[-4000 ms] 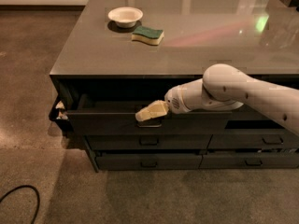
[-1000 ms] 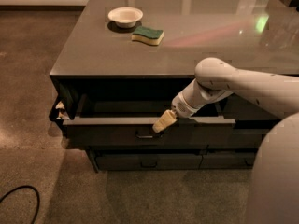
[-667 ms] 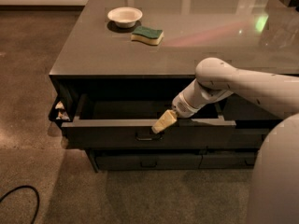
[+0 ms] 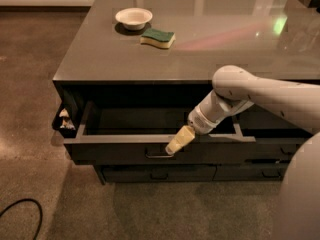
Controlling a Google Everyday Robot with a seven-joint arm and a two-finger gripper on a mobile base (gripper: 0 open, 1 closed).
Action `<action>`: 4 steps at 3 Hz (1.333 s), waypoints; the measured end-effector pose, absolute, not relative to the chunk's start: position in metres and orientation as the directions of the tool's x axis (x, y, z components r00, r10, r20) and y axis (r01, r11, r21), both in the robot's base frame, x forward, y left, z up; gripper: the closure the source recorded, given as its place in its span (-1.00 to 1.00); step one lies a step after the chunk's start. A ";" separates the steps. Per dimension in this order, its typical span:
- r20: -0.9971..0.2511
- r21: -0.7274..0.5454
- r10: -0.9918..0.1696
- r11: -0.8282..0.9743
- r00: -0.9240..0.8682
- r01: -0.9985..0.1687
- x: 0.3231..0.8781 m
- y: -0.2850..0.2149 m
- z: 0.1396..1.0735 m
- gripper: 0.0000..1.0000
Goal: Open top drawer
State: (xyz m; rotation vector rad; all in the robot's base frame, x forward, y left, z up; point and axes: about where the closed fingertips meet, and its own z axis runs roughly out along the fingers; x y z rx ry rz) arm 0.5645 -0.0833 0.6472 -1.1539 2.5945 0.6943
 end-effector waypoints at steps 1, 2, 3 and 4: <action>-0.342 0.374 -0.652 0.567 -0.677 -0.734 0.532 -0.097 0.636 -0.90; -0.338 0.377 -0.653 0.566 -0.678 -0.733 0.530 -0.099 0.637 -0.52; -0.301 0.407 -0.668 0.555 -0.680 -0.725 0.500 -0.114 0.637 -0.06; -0.268 0.428 -0.686 0.545 -0.677 -0.721 0.478 -0.124 0.645 0.24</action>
Offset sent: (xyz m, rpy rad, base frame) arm -0.1044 -0.0513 -0.0192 -0.0088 0.1733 0.0570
